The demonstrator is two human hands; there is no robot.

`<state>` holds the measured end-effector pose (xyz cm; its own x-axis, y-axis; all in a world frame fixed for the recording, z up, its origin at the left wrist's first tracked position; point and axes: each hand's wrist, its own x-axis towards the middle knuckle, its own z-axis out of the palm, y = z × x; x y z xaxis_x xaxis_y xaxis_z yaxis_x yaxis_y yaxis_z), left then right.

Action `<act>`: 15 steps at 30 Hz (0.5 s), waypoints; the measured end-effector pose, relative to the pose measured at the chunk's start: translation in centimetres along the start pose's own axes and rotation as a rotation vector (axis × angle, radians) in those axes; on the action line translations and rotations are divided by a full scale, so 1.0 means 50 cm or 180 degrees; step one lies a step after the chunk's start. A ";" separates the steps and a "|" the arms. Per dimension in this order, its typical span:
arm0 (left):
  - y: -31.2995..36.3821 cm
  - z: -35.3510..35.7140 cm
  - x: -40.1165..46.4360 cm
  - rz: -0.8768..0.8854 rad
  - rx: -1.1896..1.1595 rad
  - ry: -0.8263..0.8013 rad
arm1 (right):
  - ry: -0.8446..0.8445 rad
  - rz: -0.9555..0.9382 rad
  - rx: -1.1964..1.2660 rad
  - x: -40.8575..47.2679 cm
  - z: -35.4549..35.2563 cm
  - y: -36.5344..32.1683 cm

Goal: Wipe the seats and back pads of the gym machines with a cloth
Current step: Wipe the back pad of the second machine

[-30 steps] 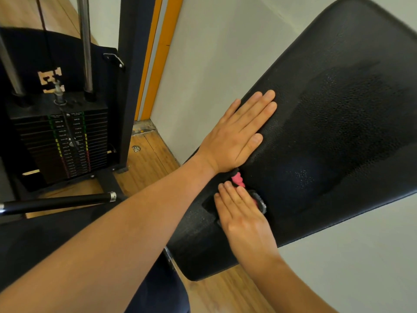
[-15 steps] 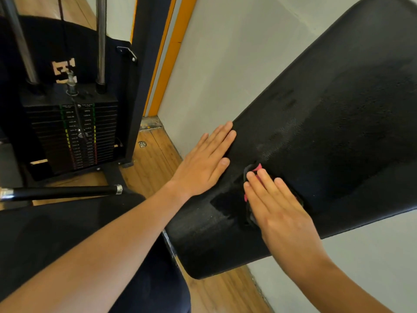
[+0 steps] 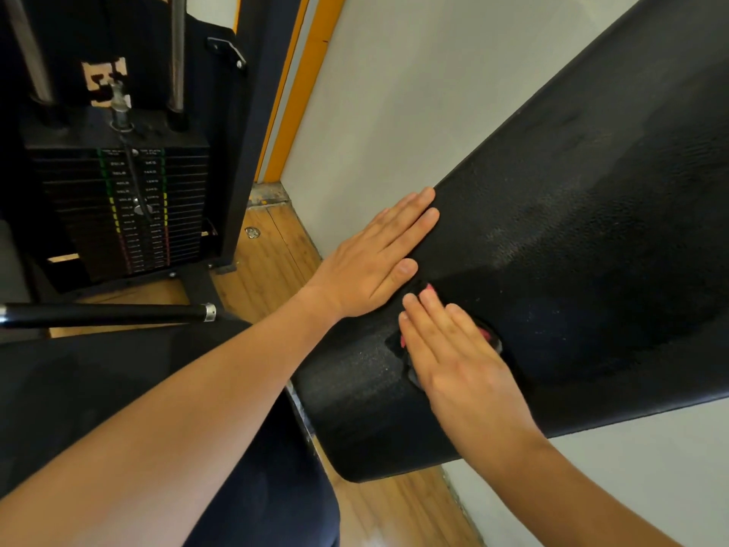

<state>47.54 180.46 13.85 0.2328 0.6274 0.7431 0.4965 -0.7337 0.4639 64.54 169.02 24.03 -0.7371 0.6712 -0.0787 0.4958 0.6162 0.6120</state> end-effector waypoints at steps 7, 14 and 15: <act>0.000 0.000 0.001 0.0065 0.0010 0.0037 | 0.0153 -0.0100 0.0156 -0.002 -0.005 0.018; -0.006 0.007 0.006 0.0201 -0.0059 0.0110 | 0.0183 -0.0149 -0.0045 -0.002 0.038 -0.027; -0.005 0.007 0.007 0.0209 -0.0086 0.0116 | 0.0151 -0.0190 -0.0032 0.000 0.047 -0.040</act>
<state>47.78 180.96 13.82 0.2333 0.5681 0.7892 0.4583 -0.7801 0.4260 64.64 168.75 20.94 -0.7862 0.6131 -0.0780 0.4459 0.6501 0.6152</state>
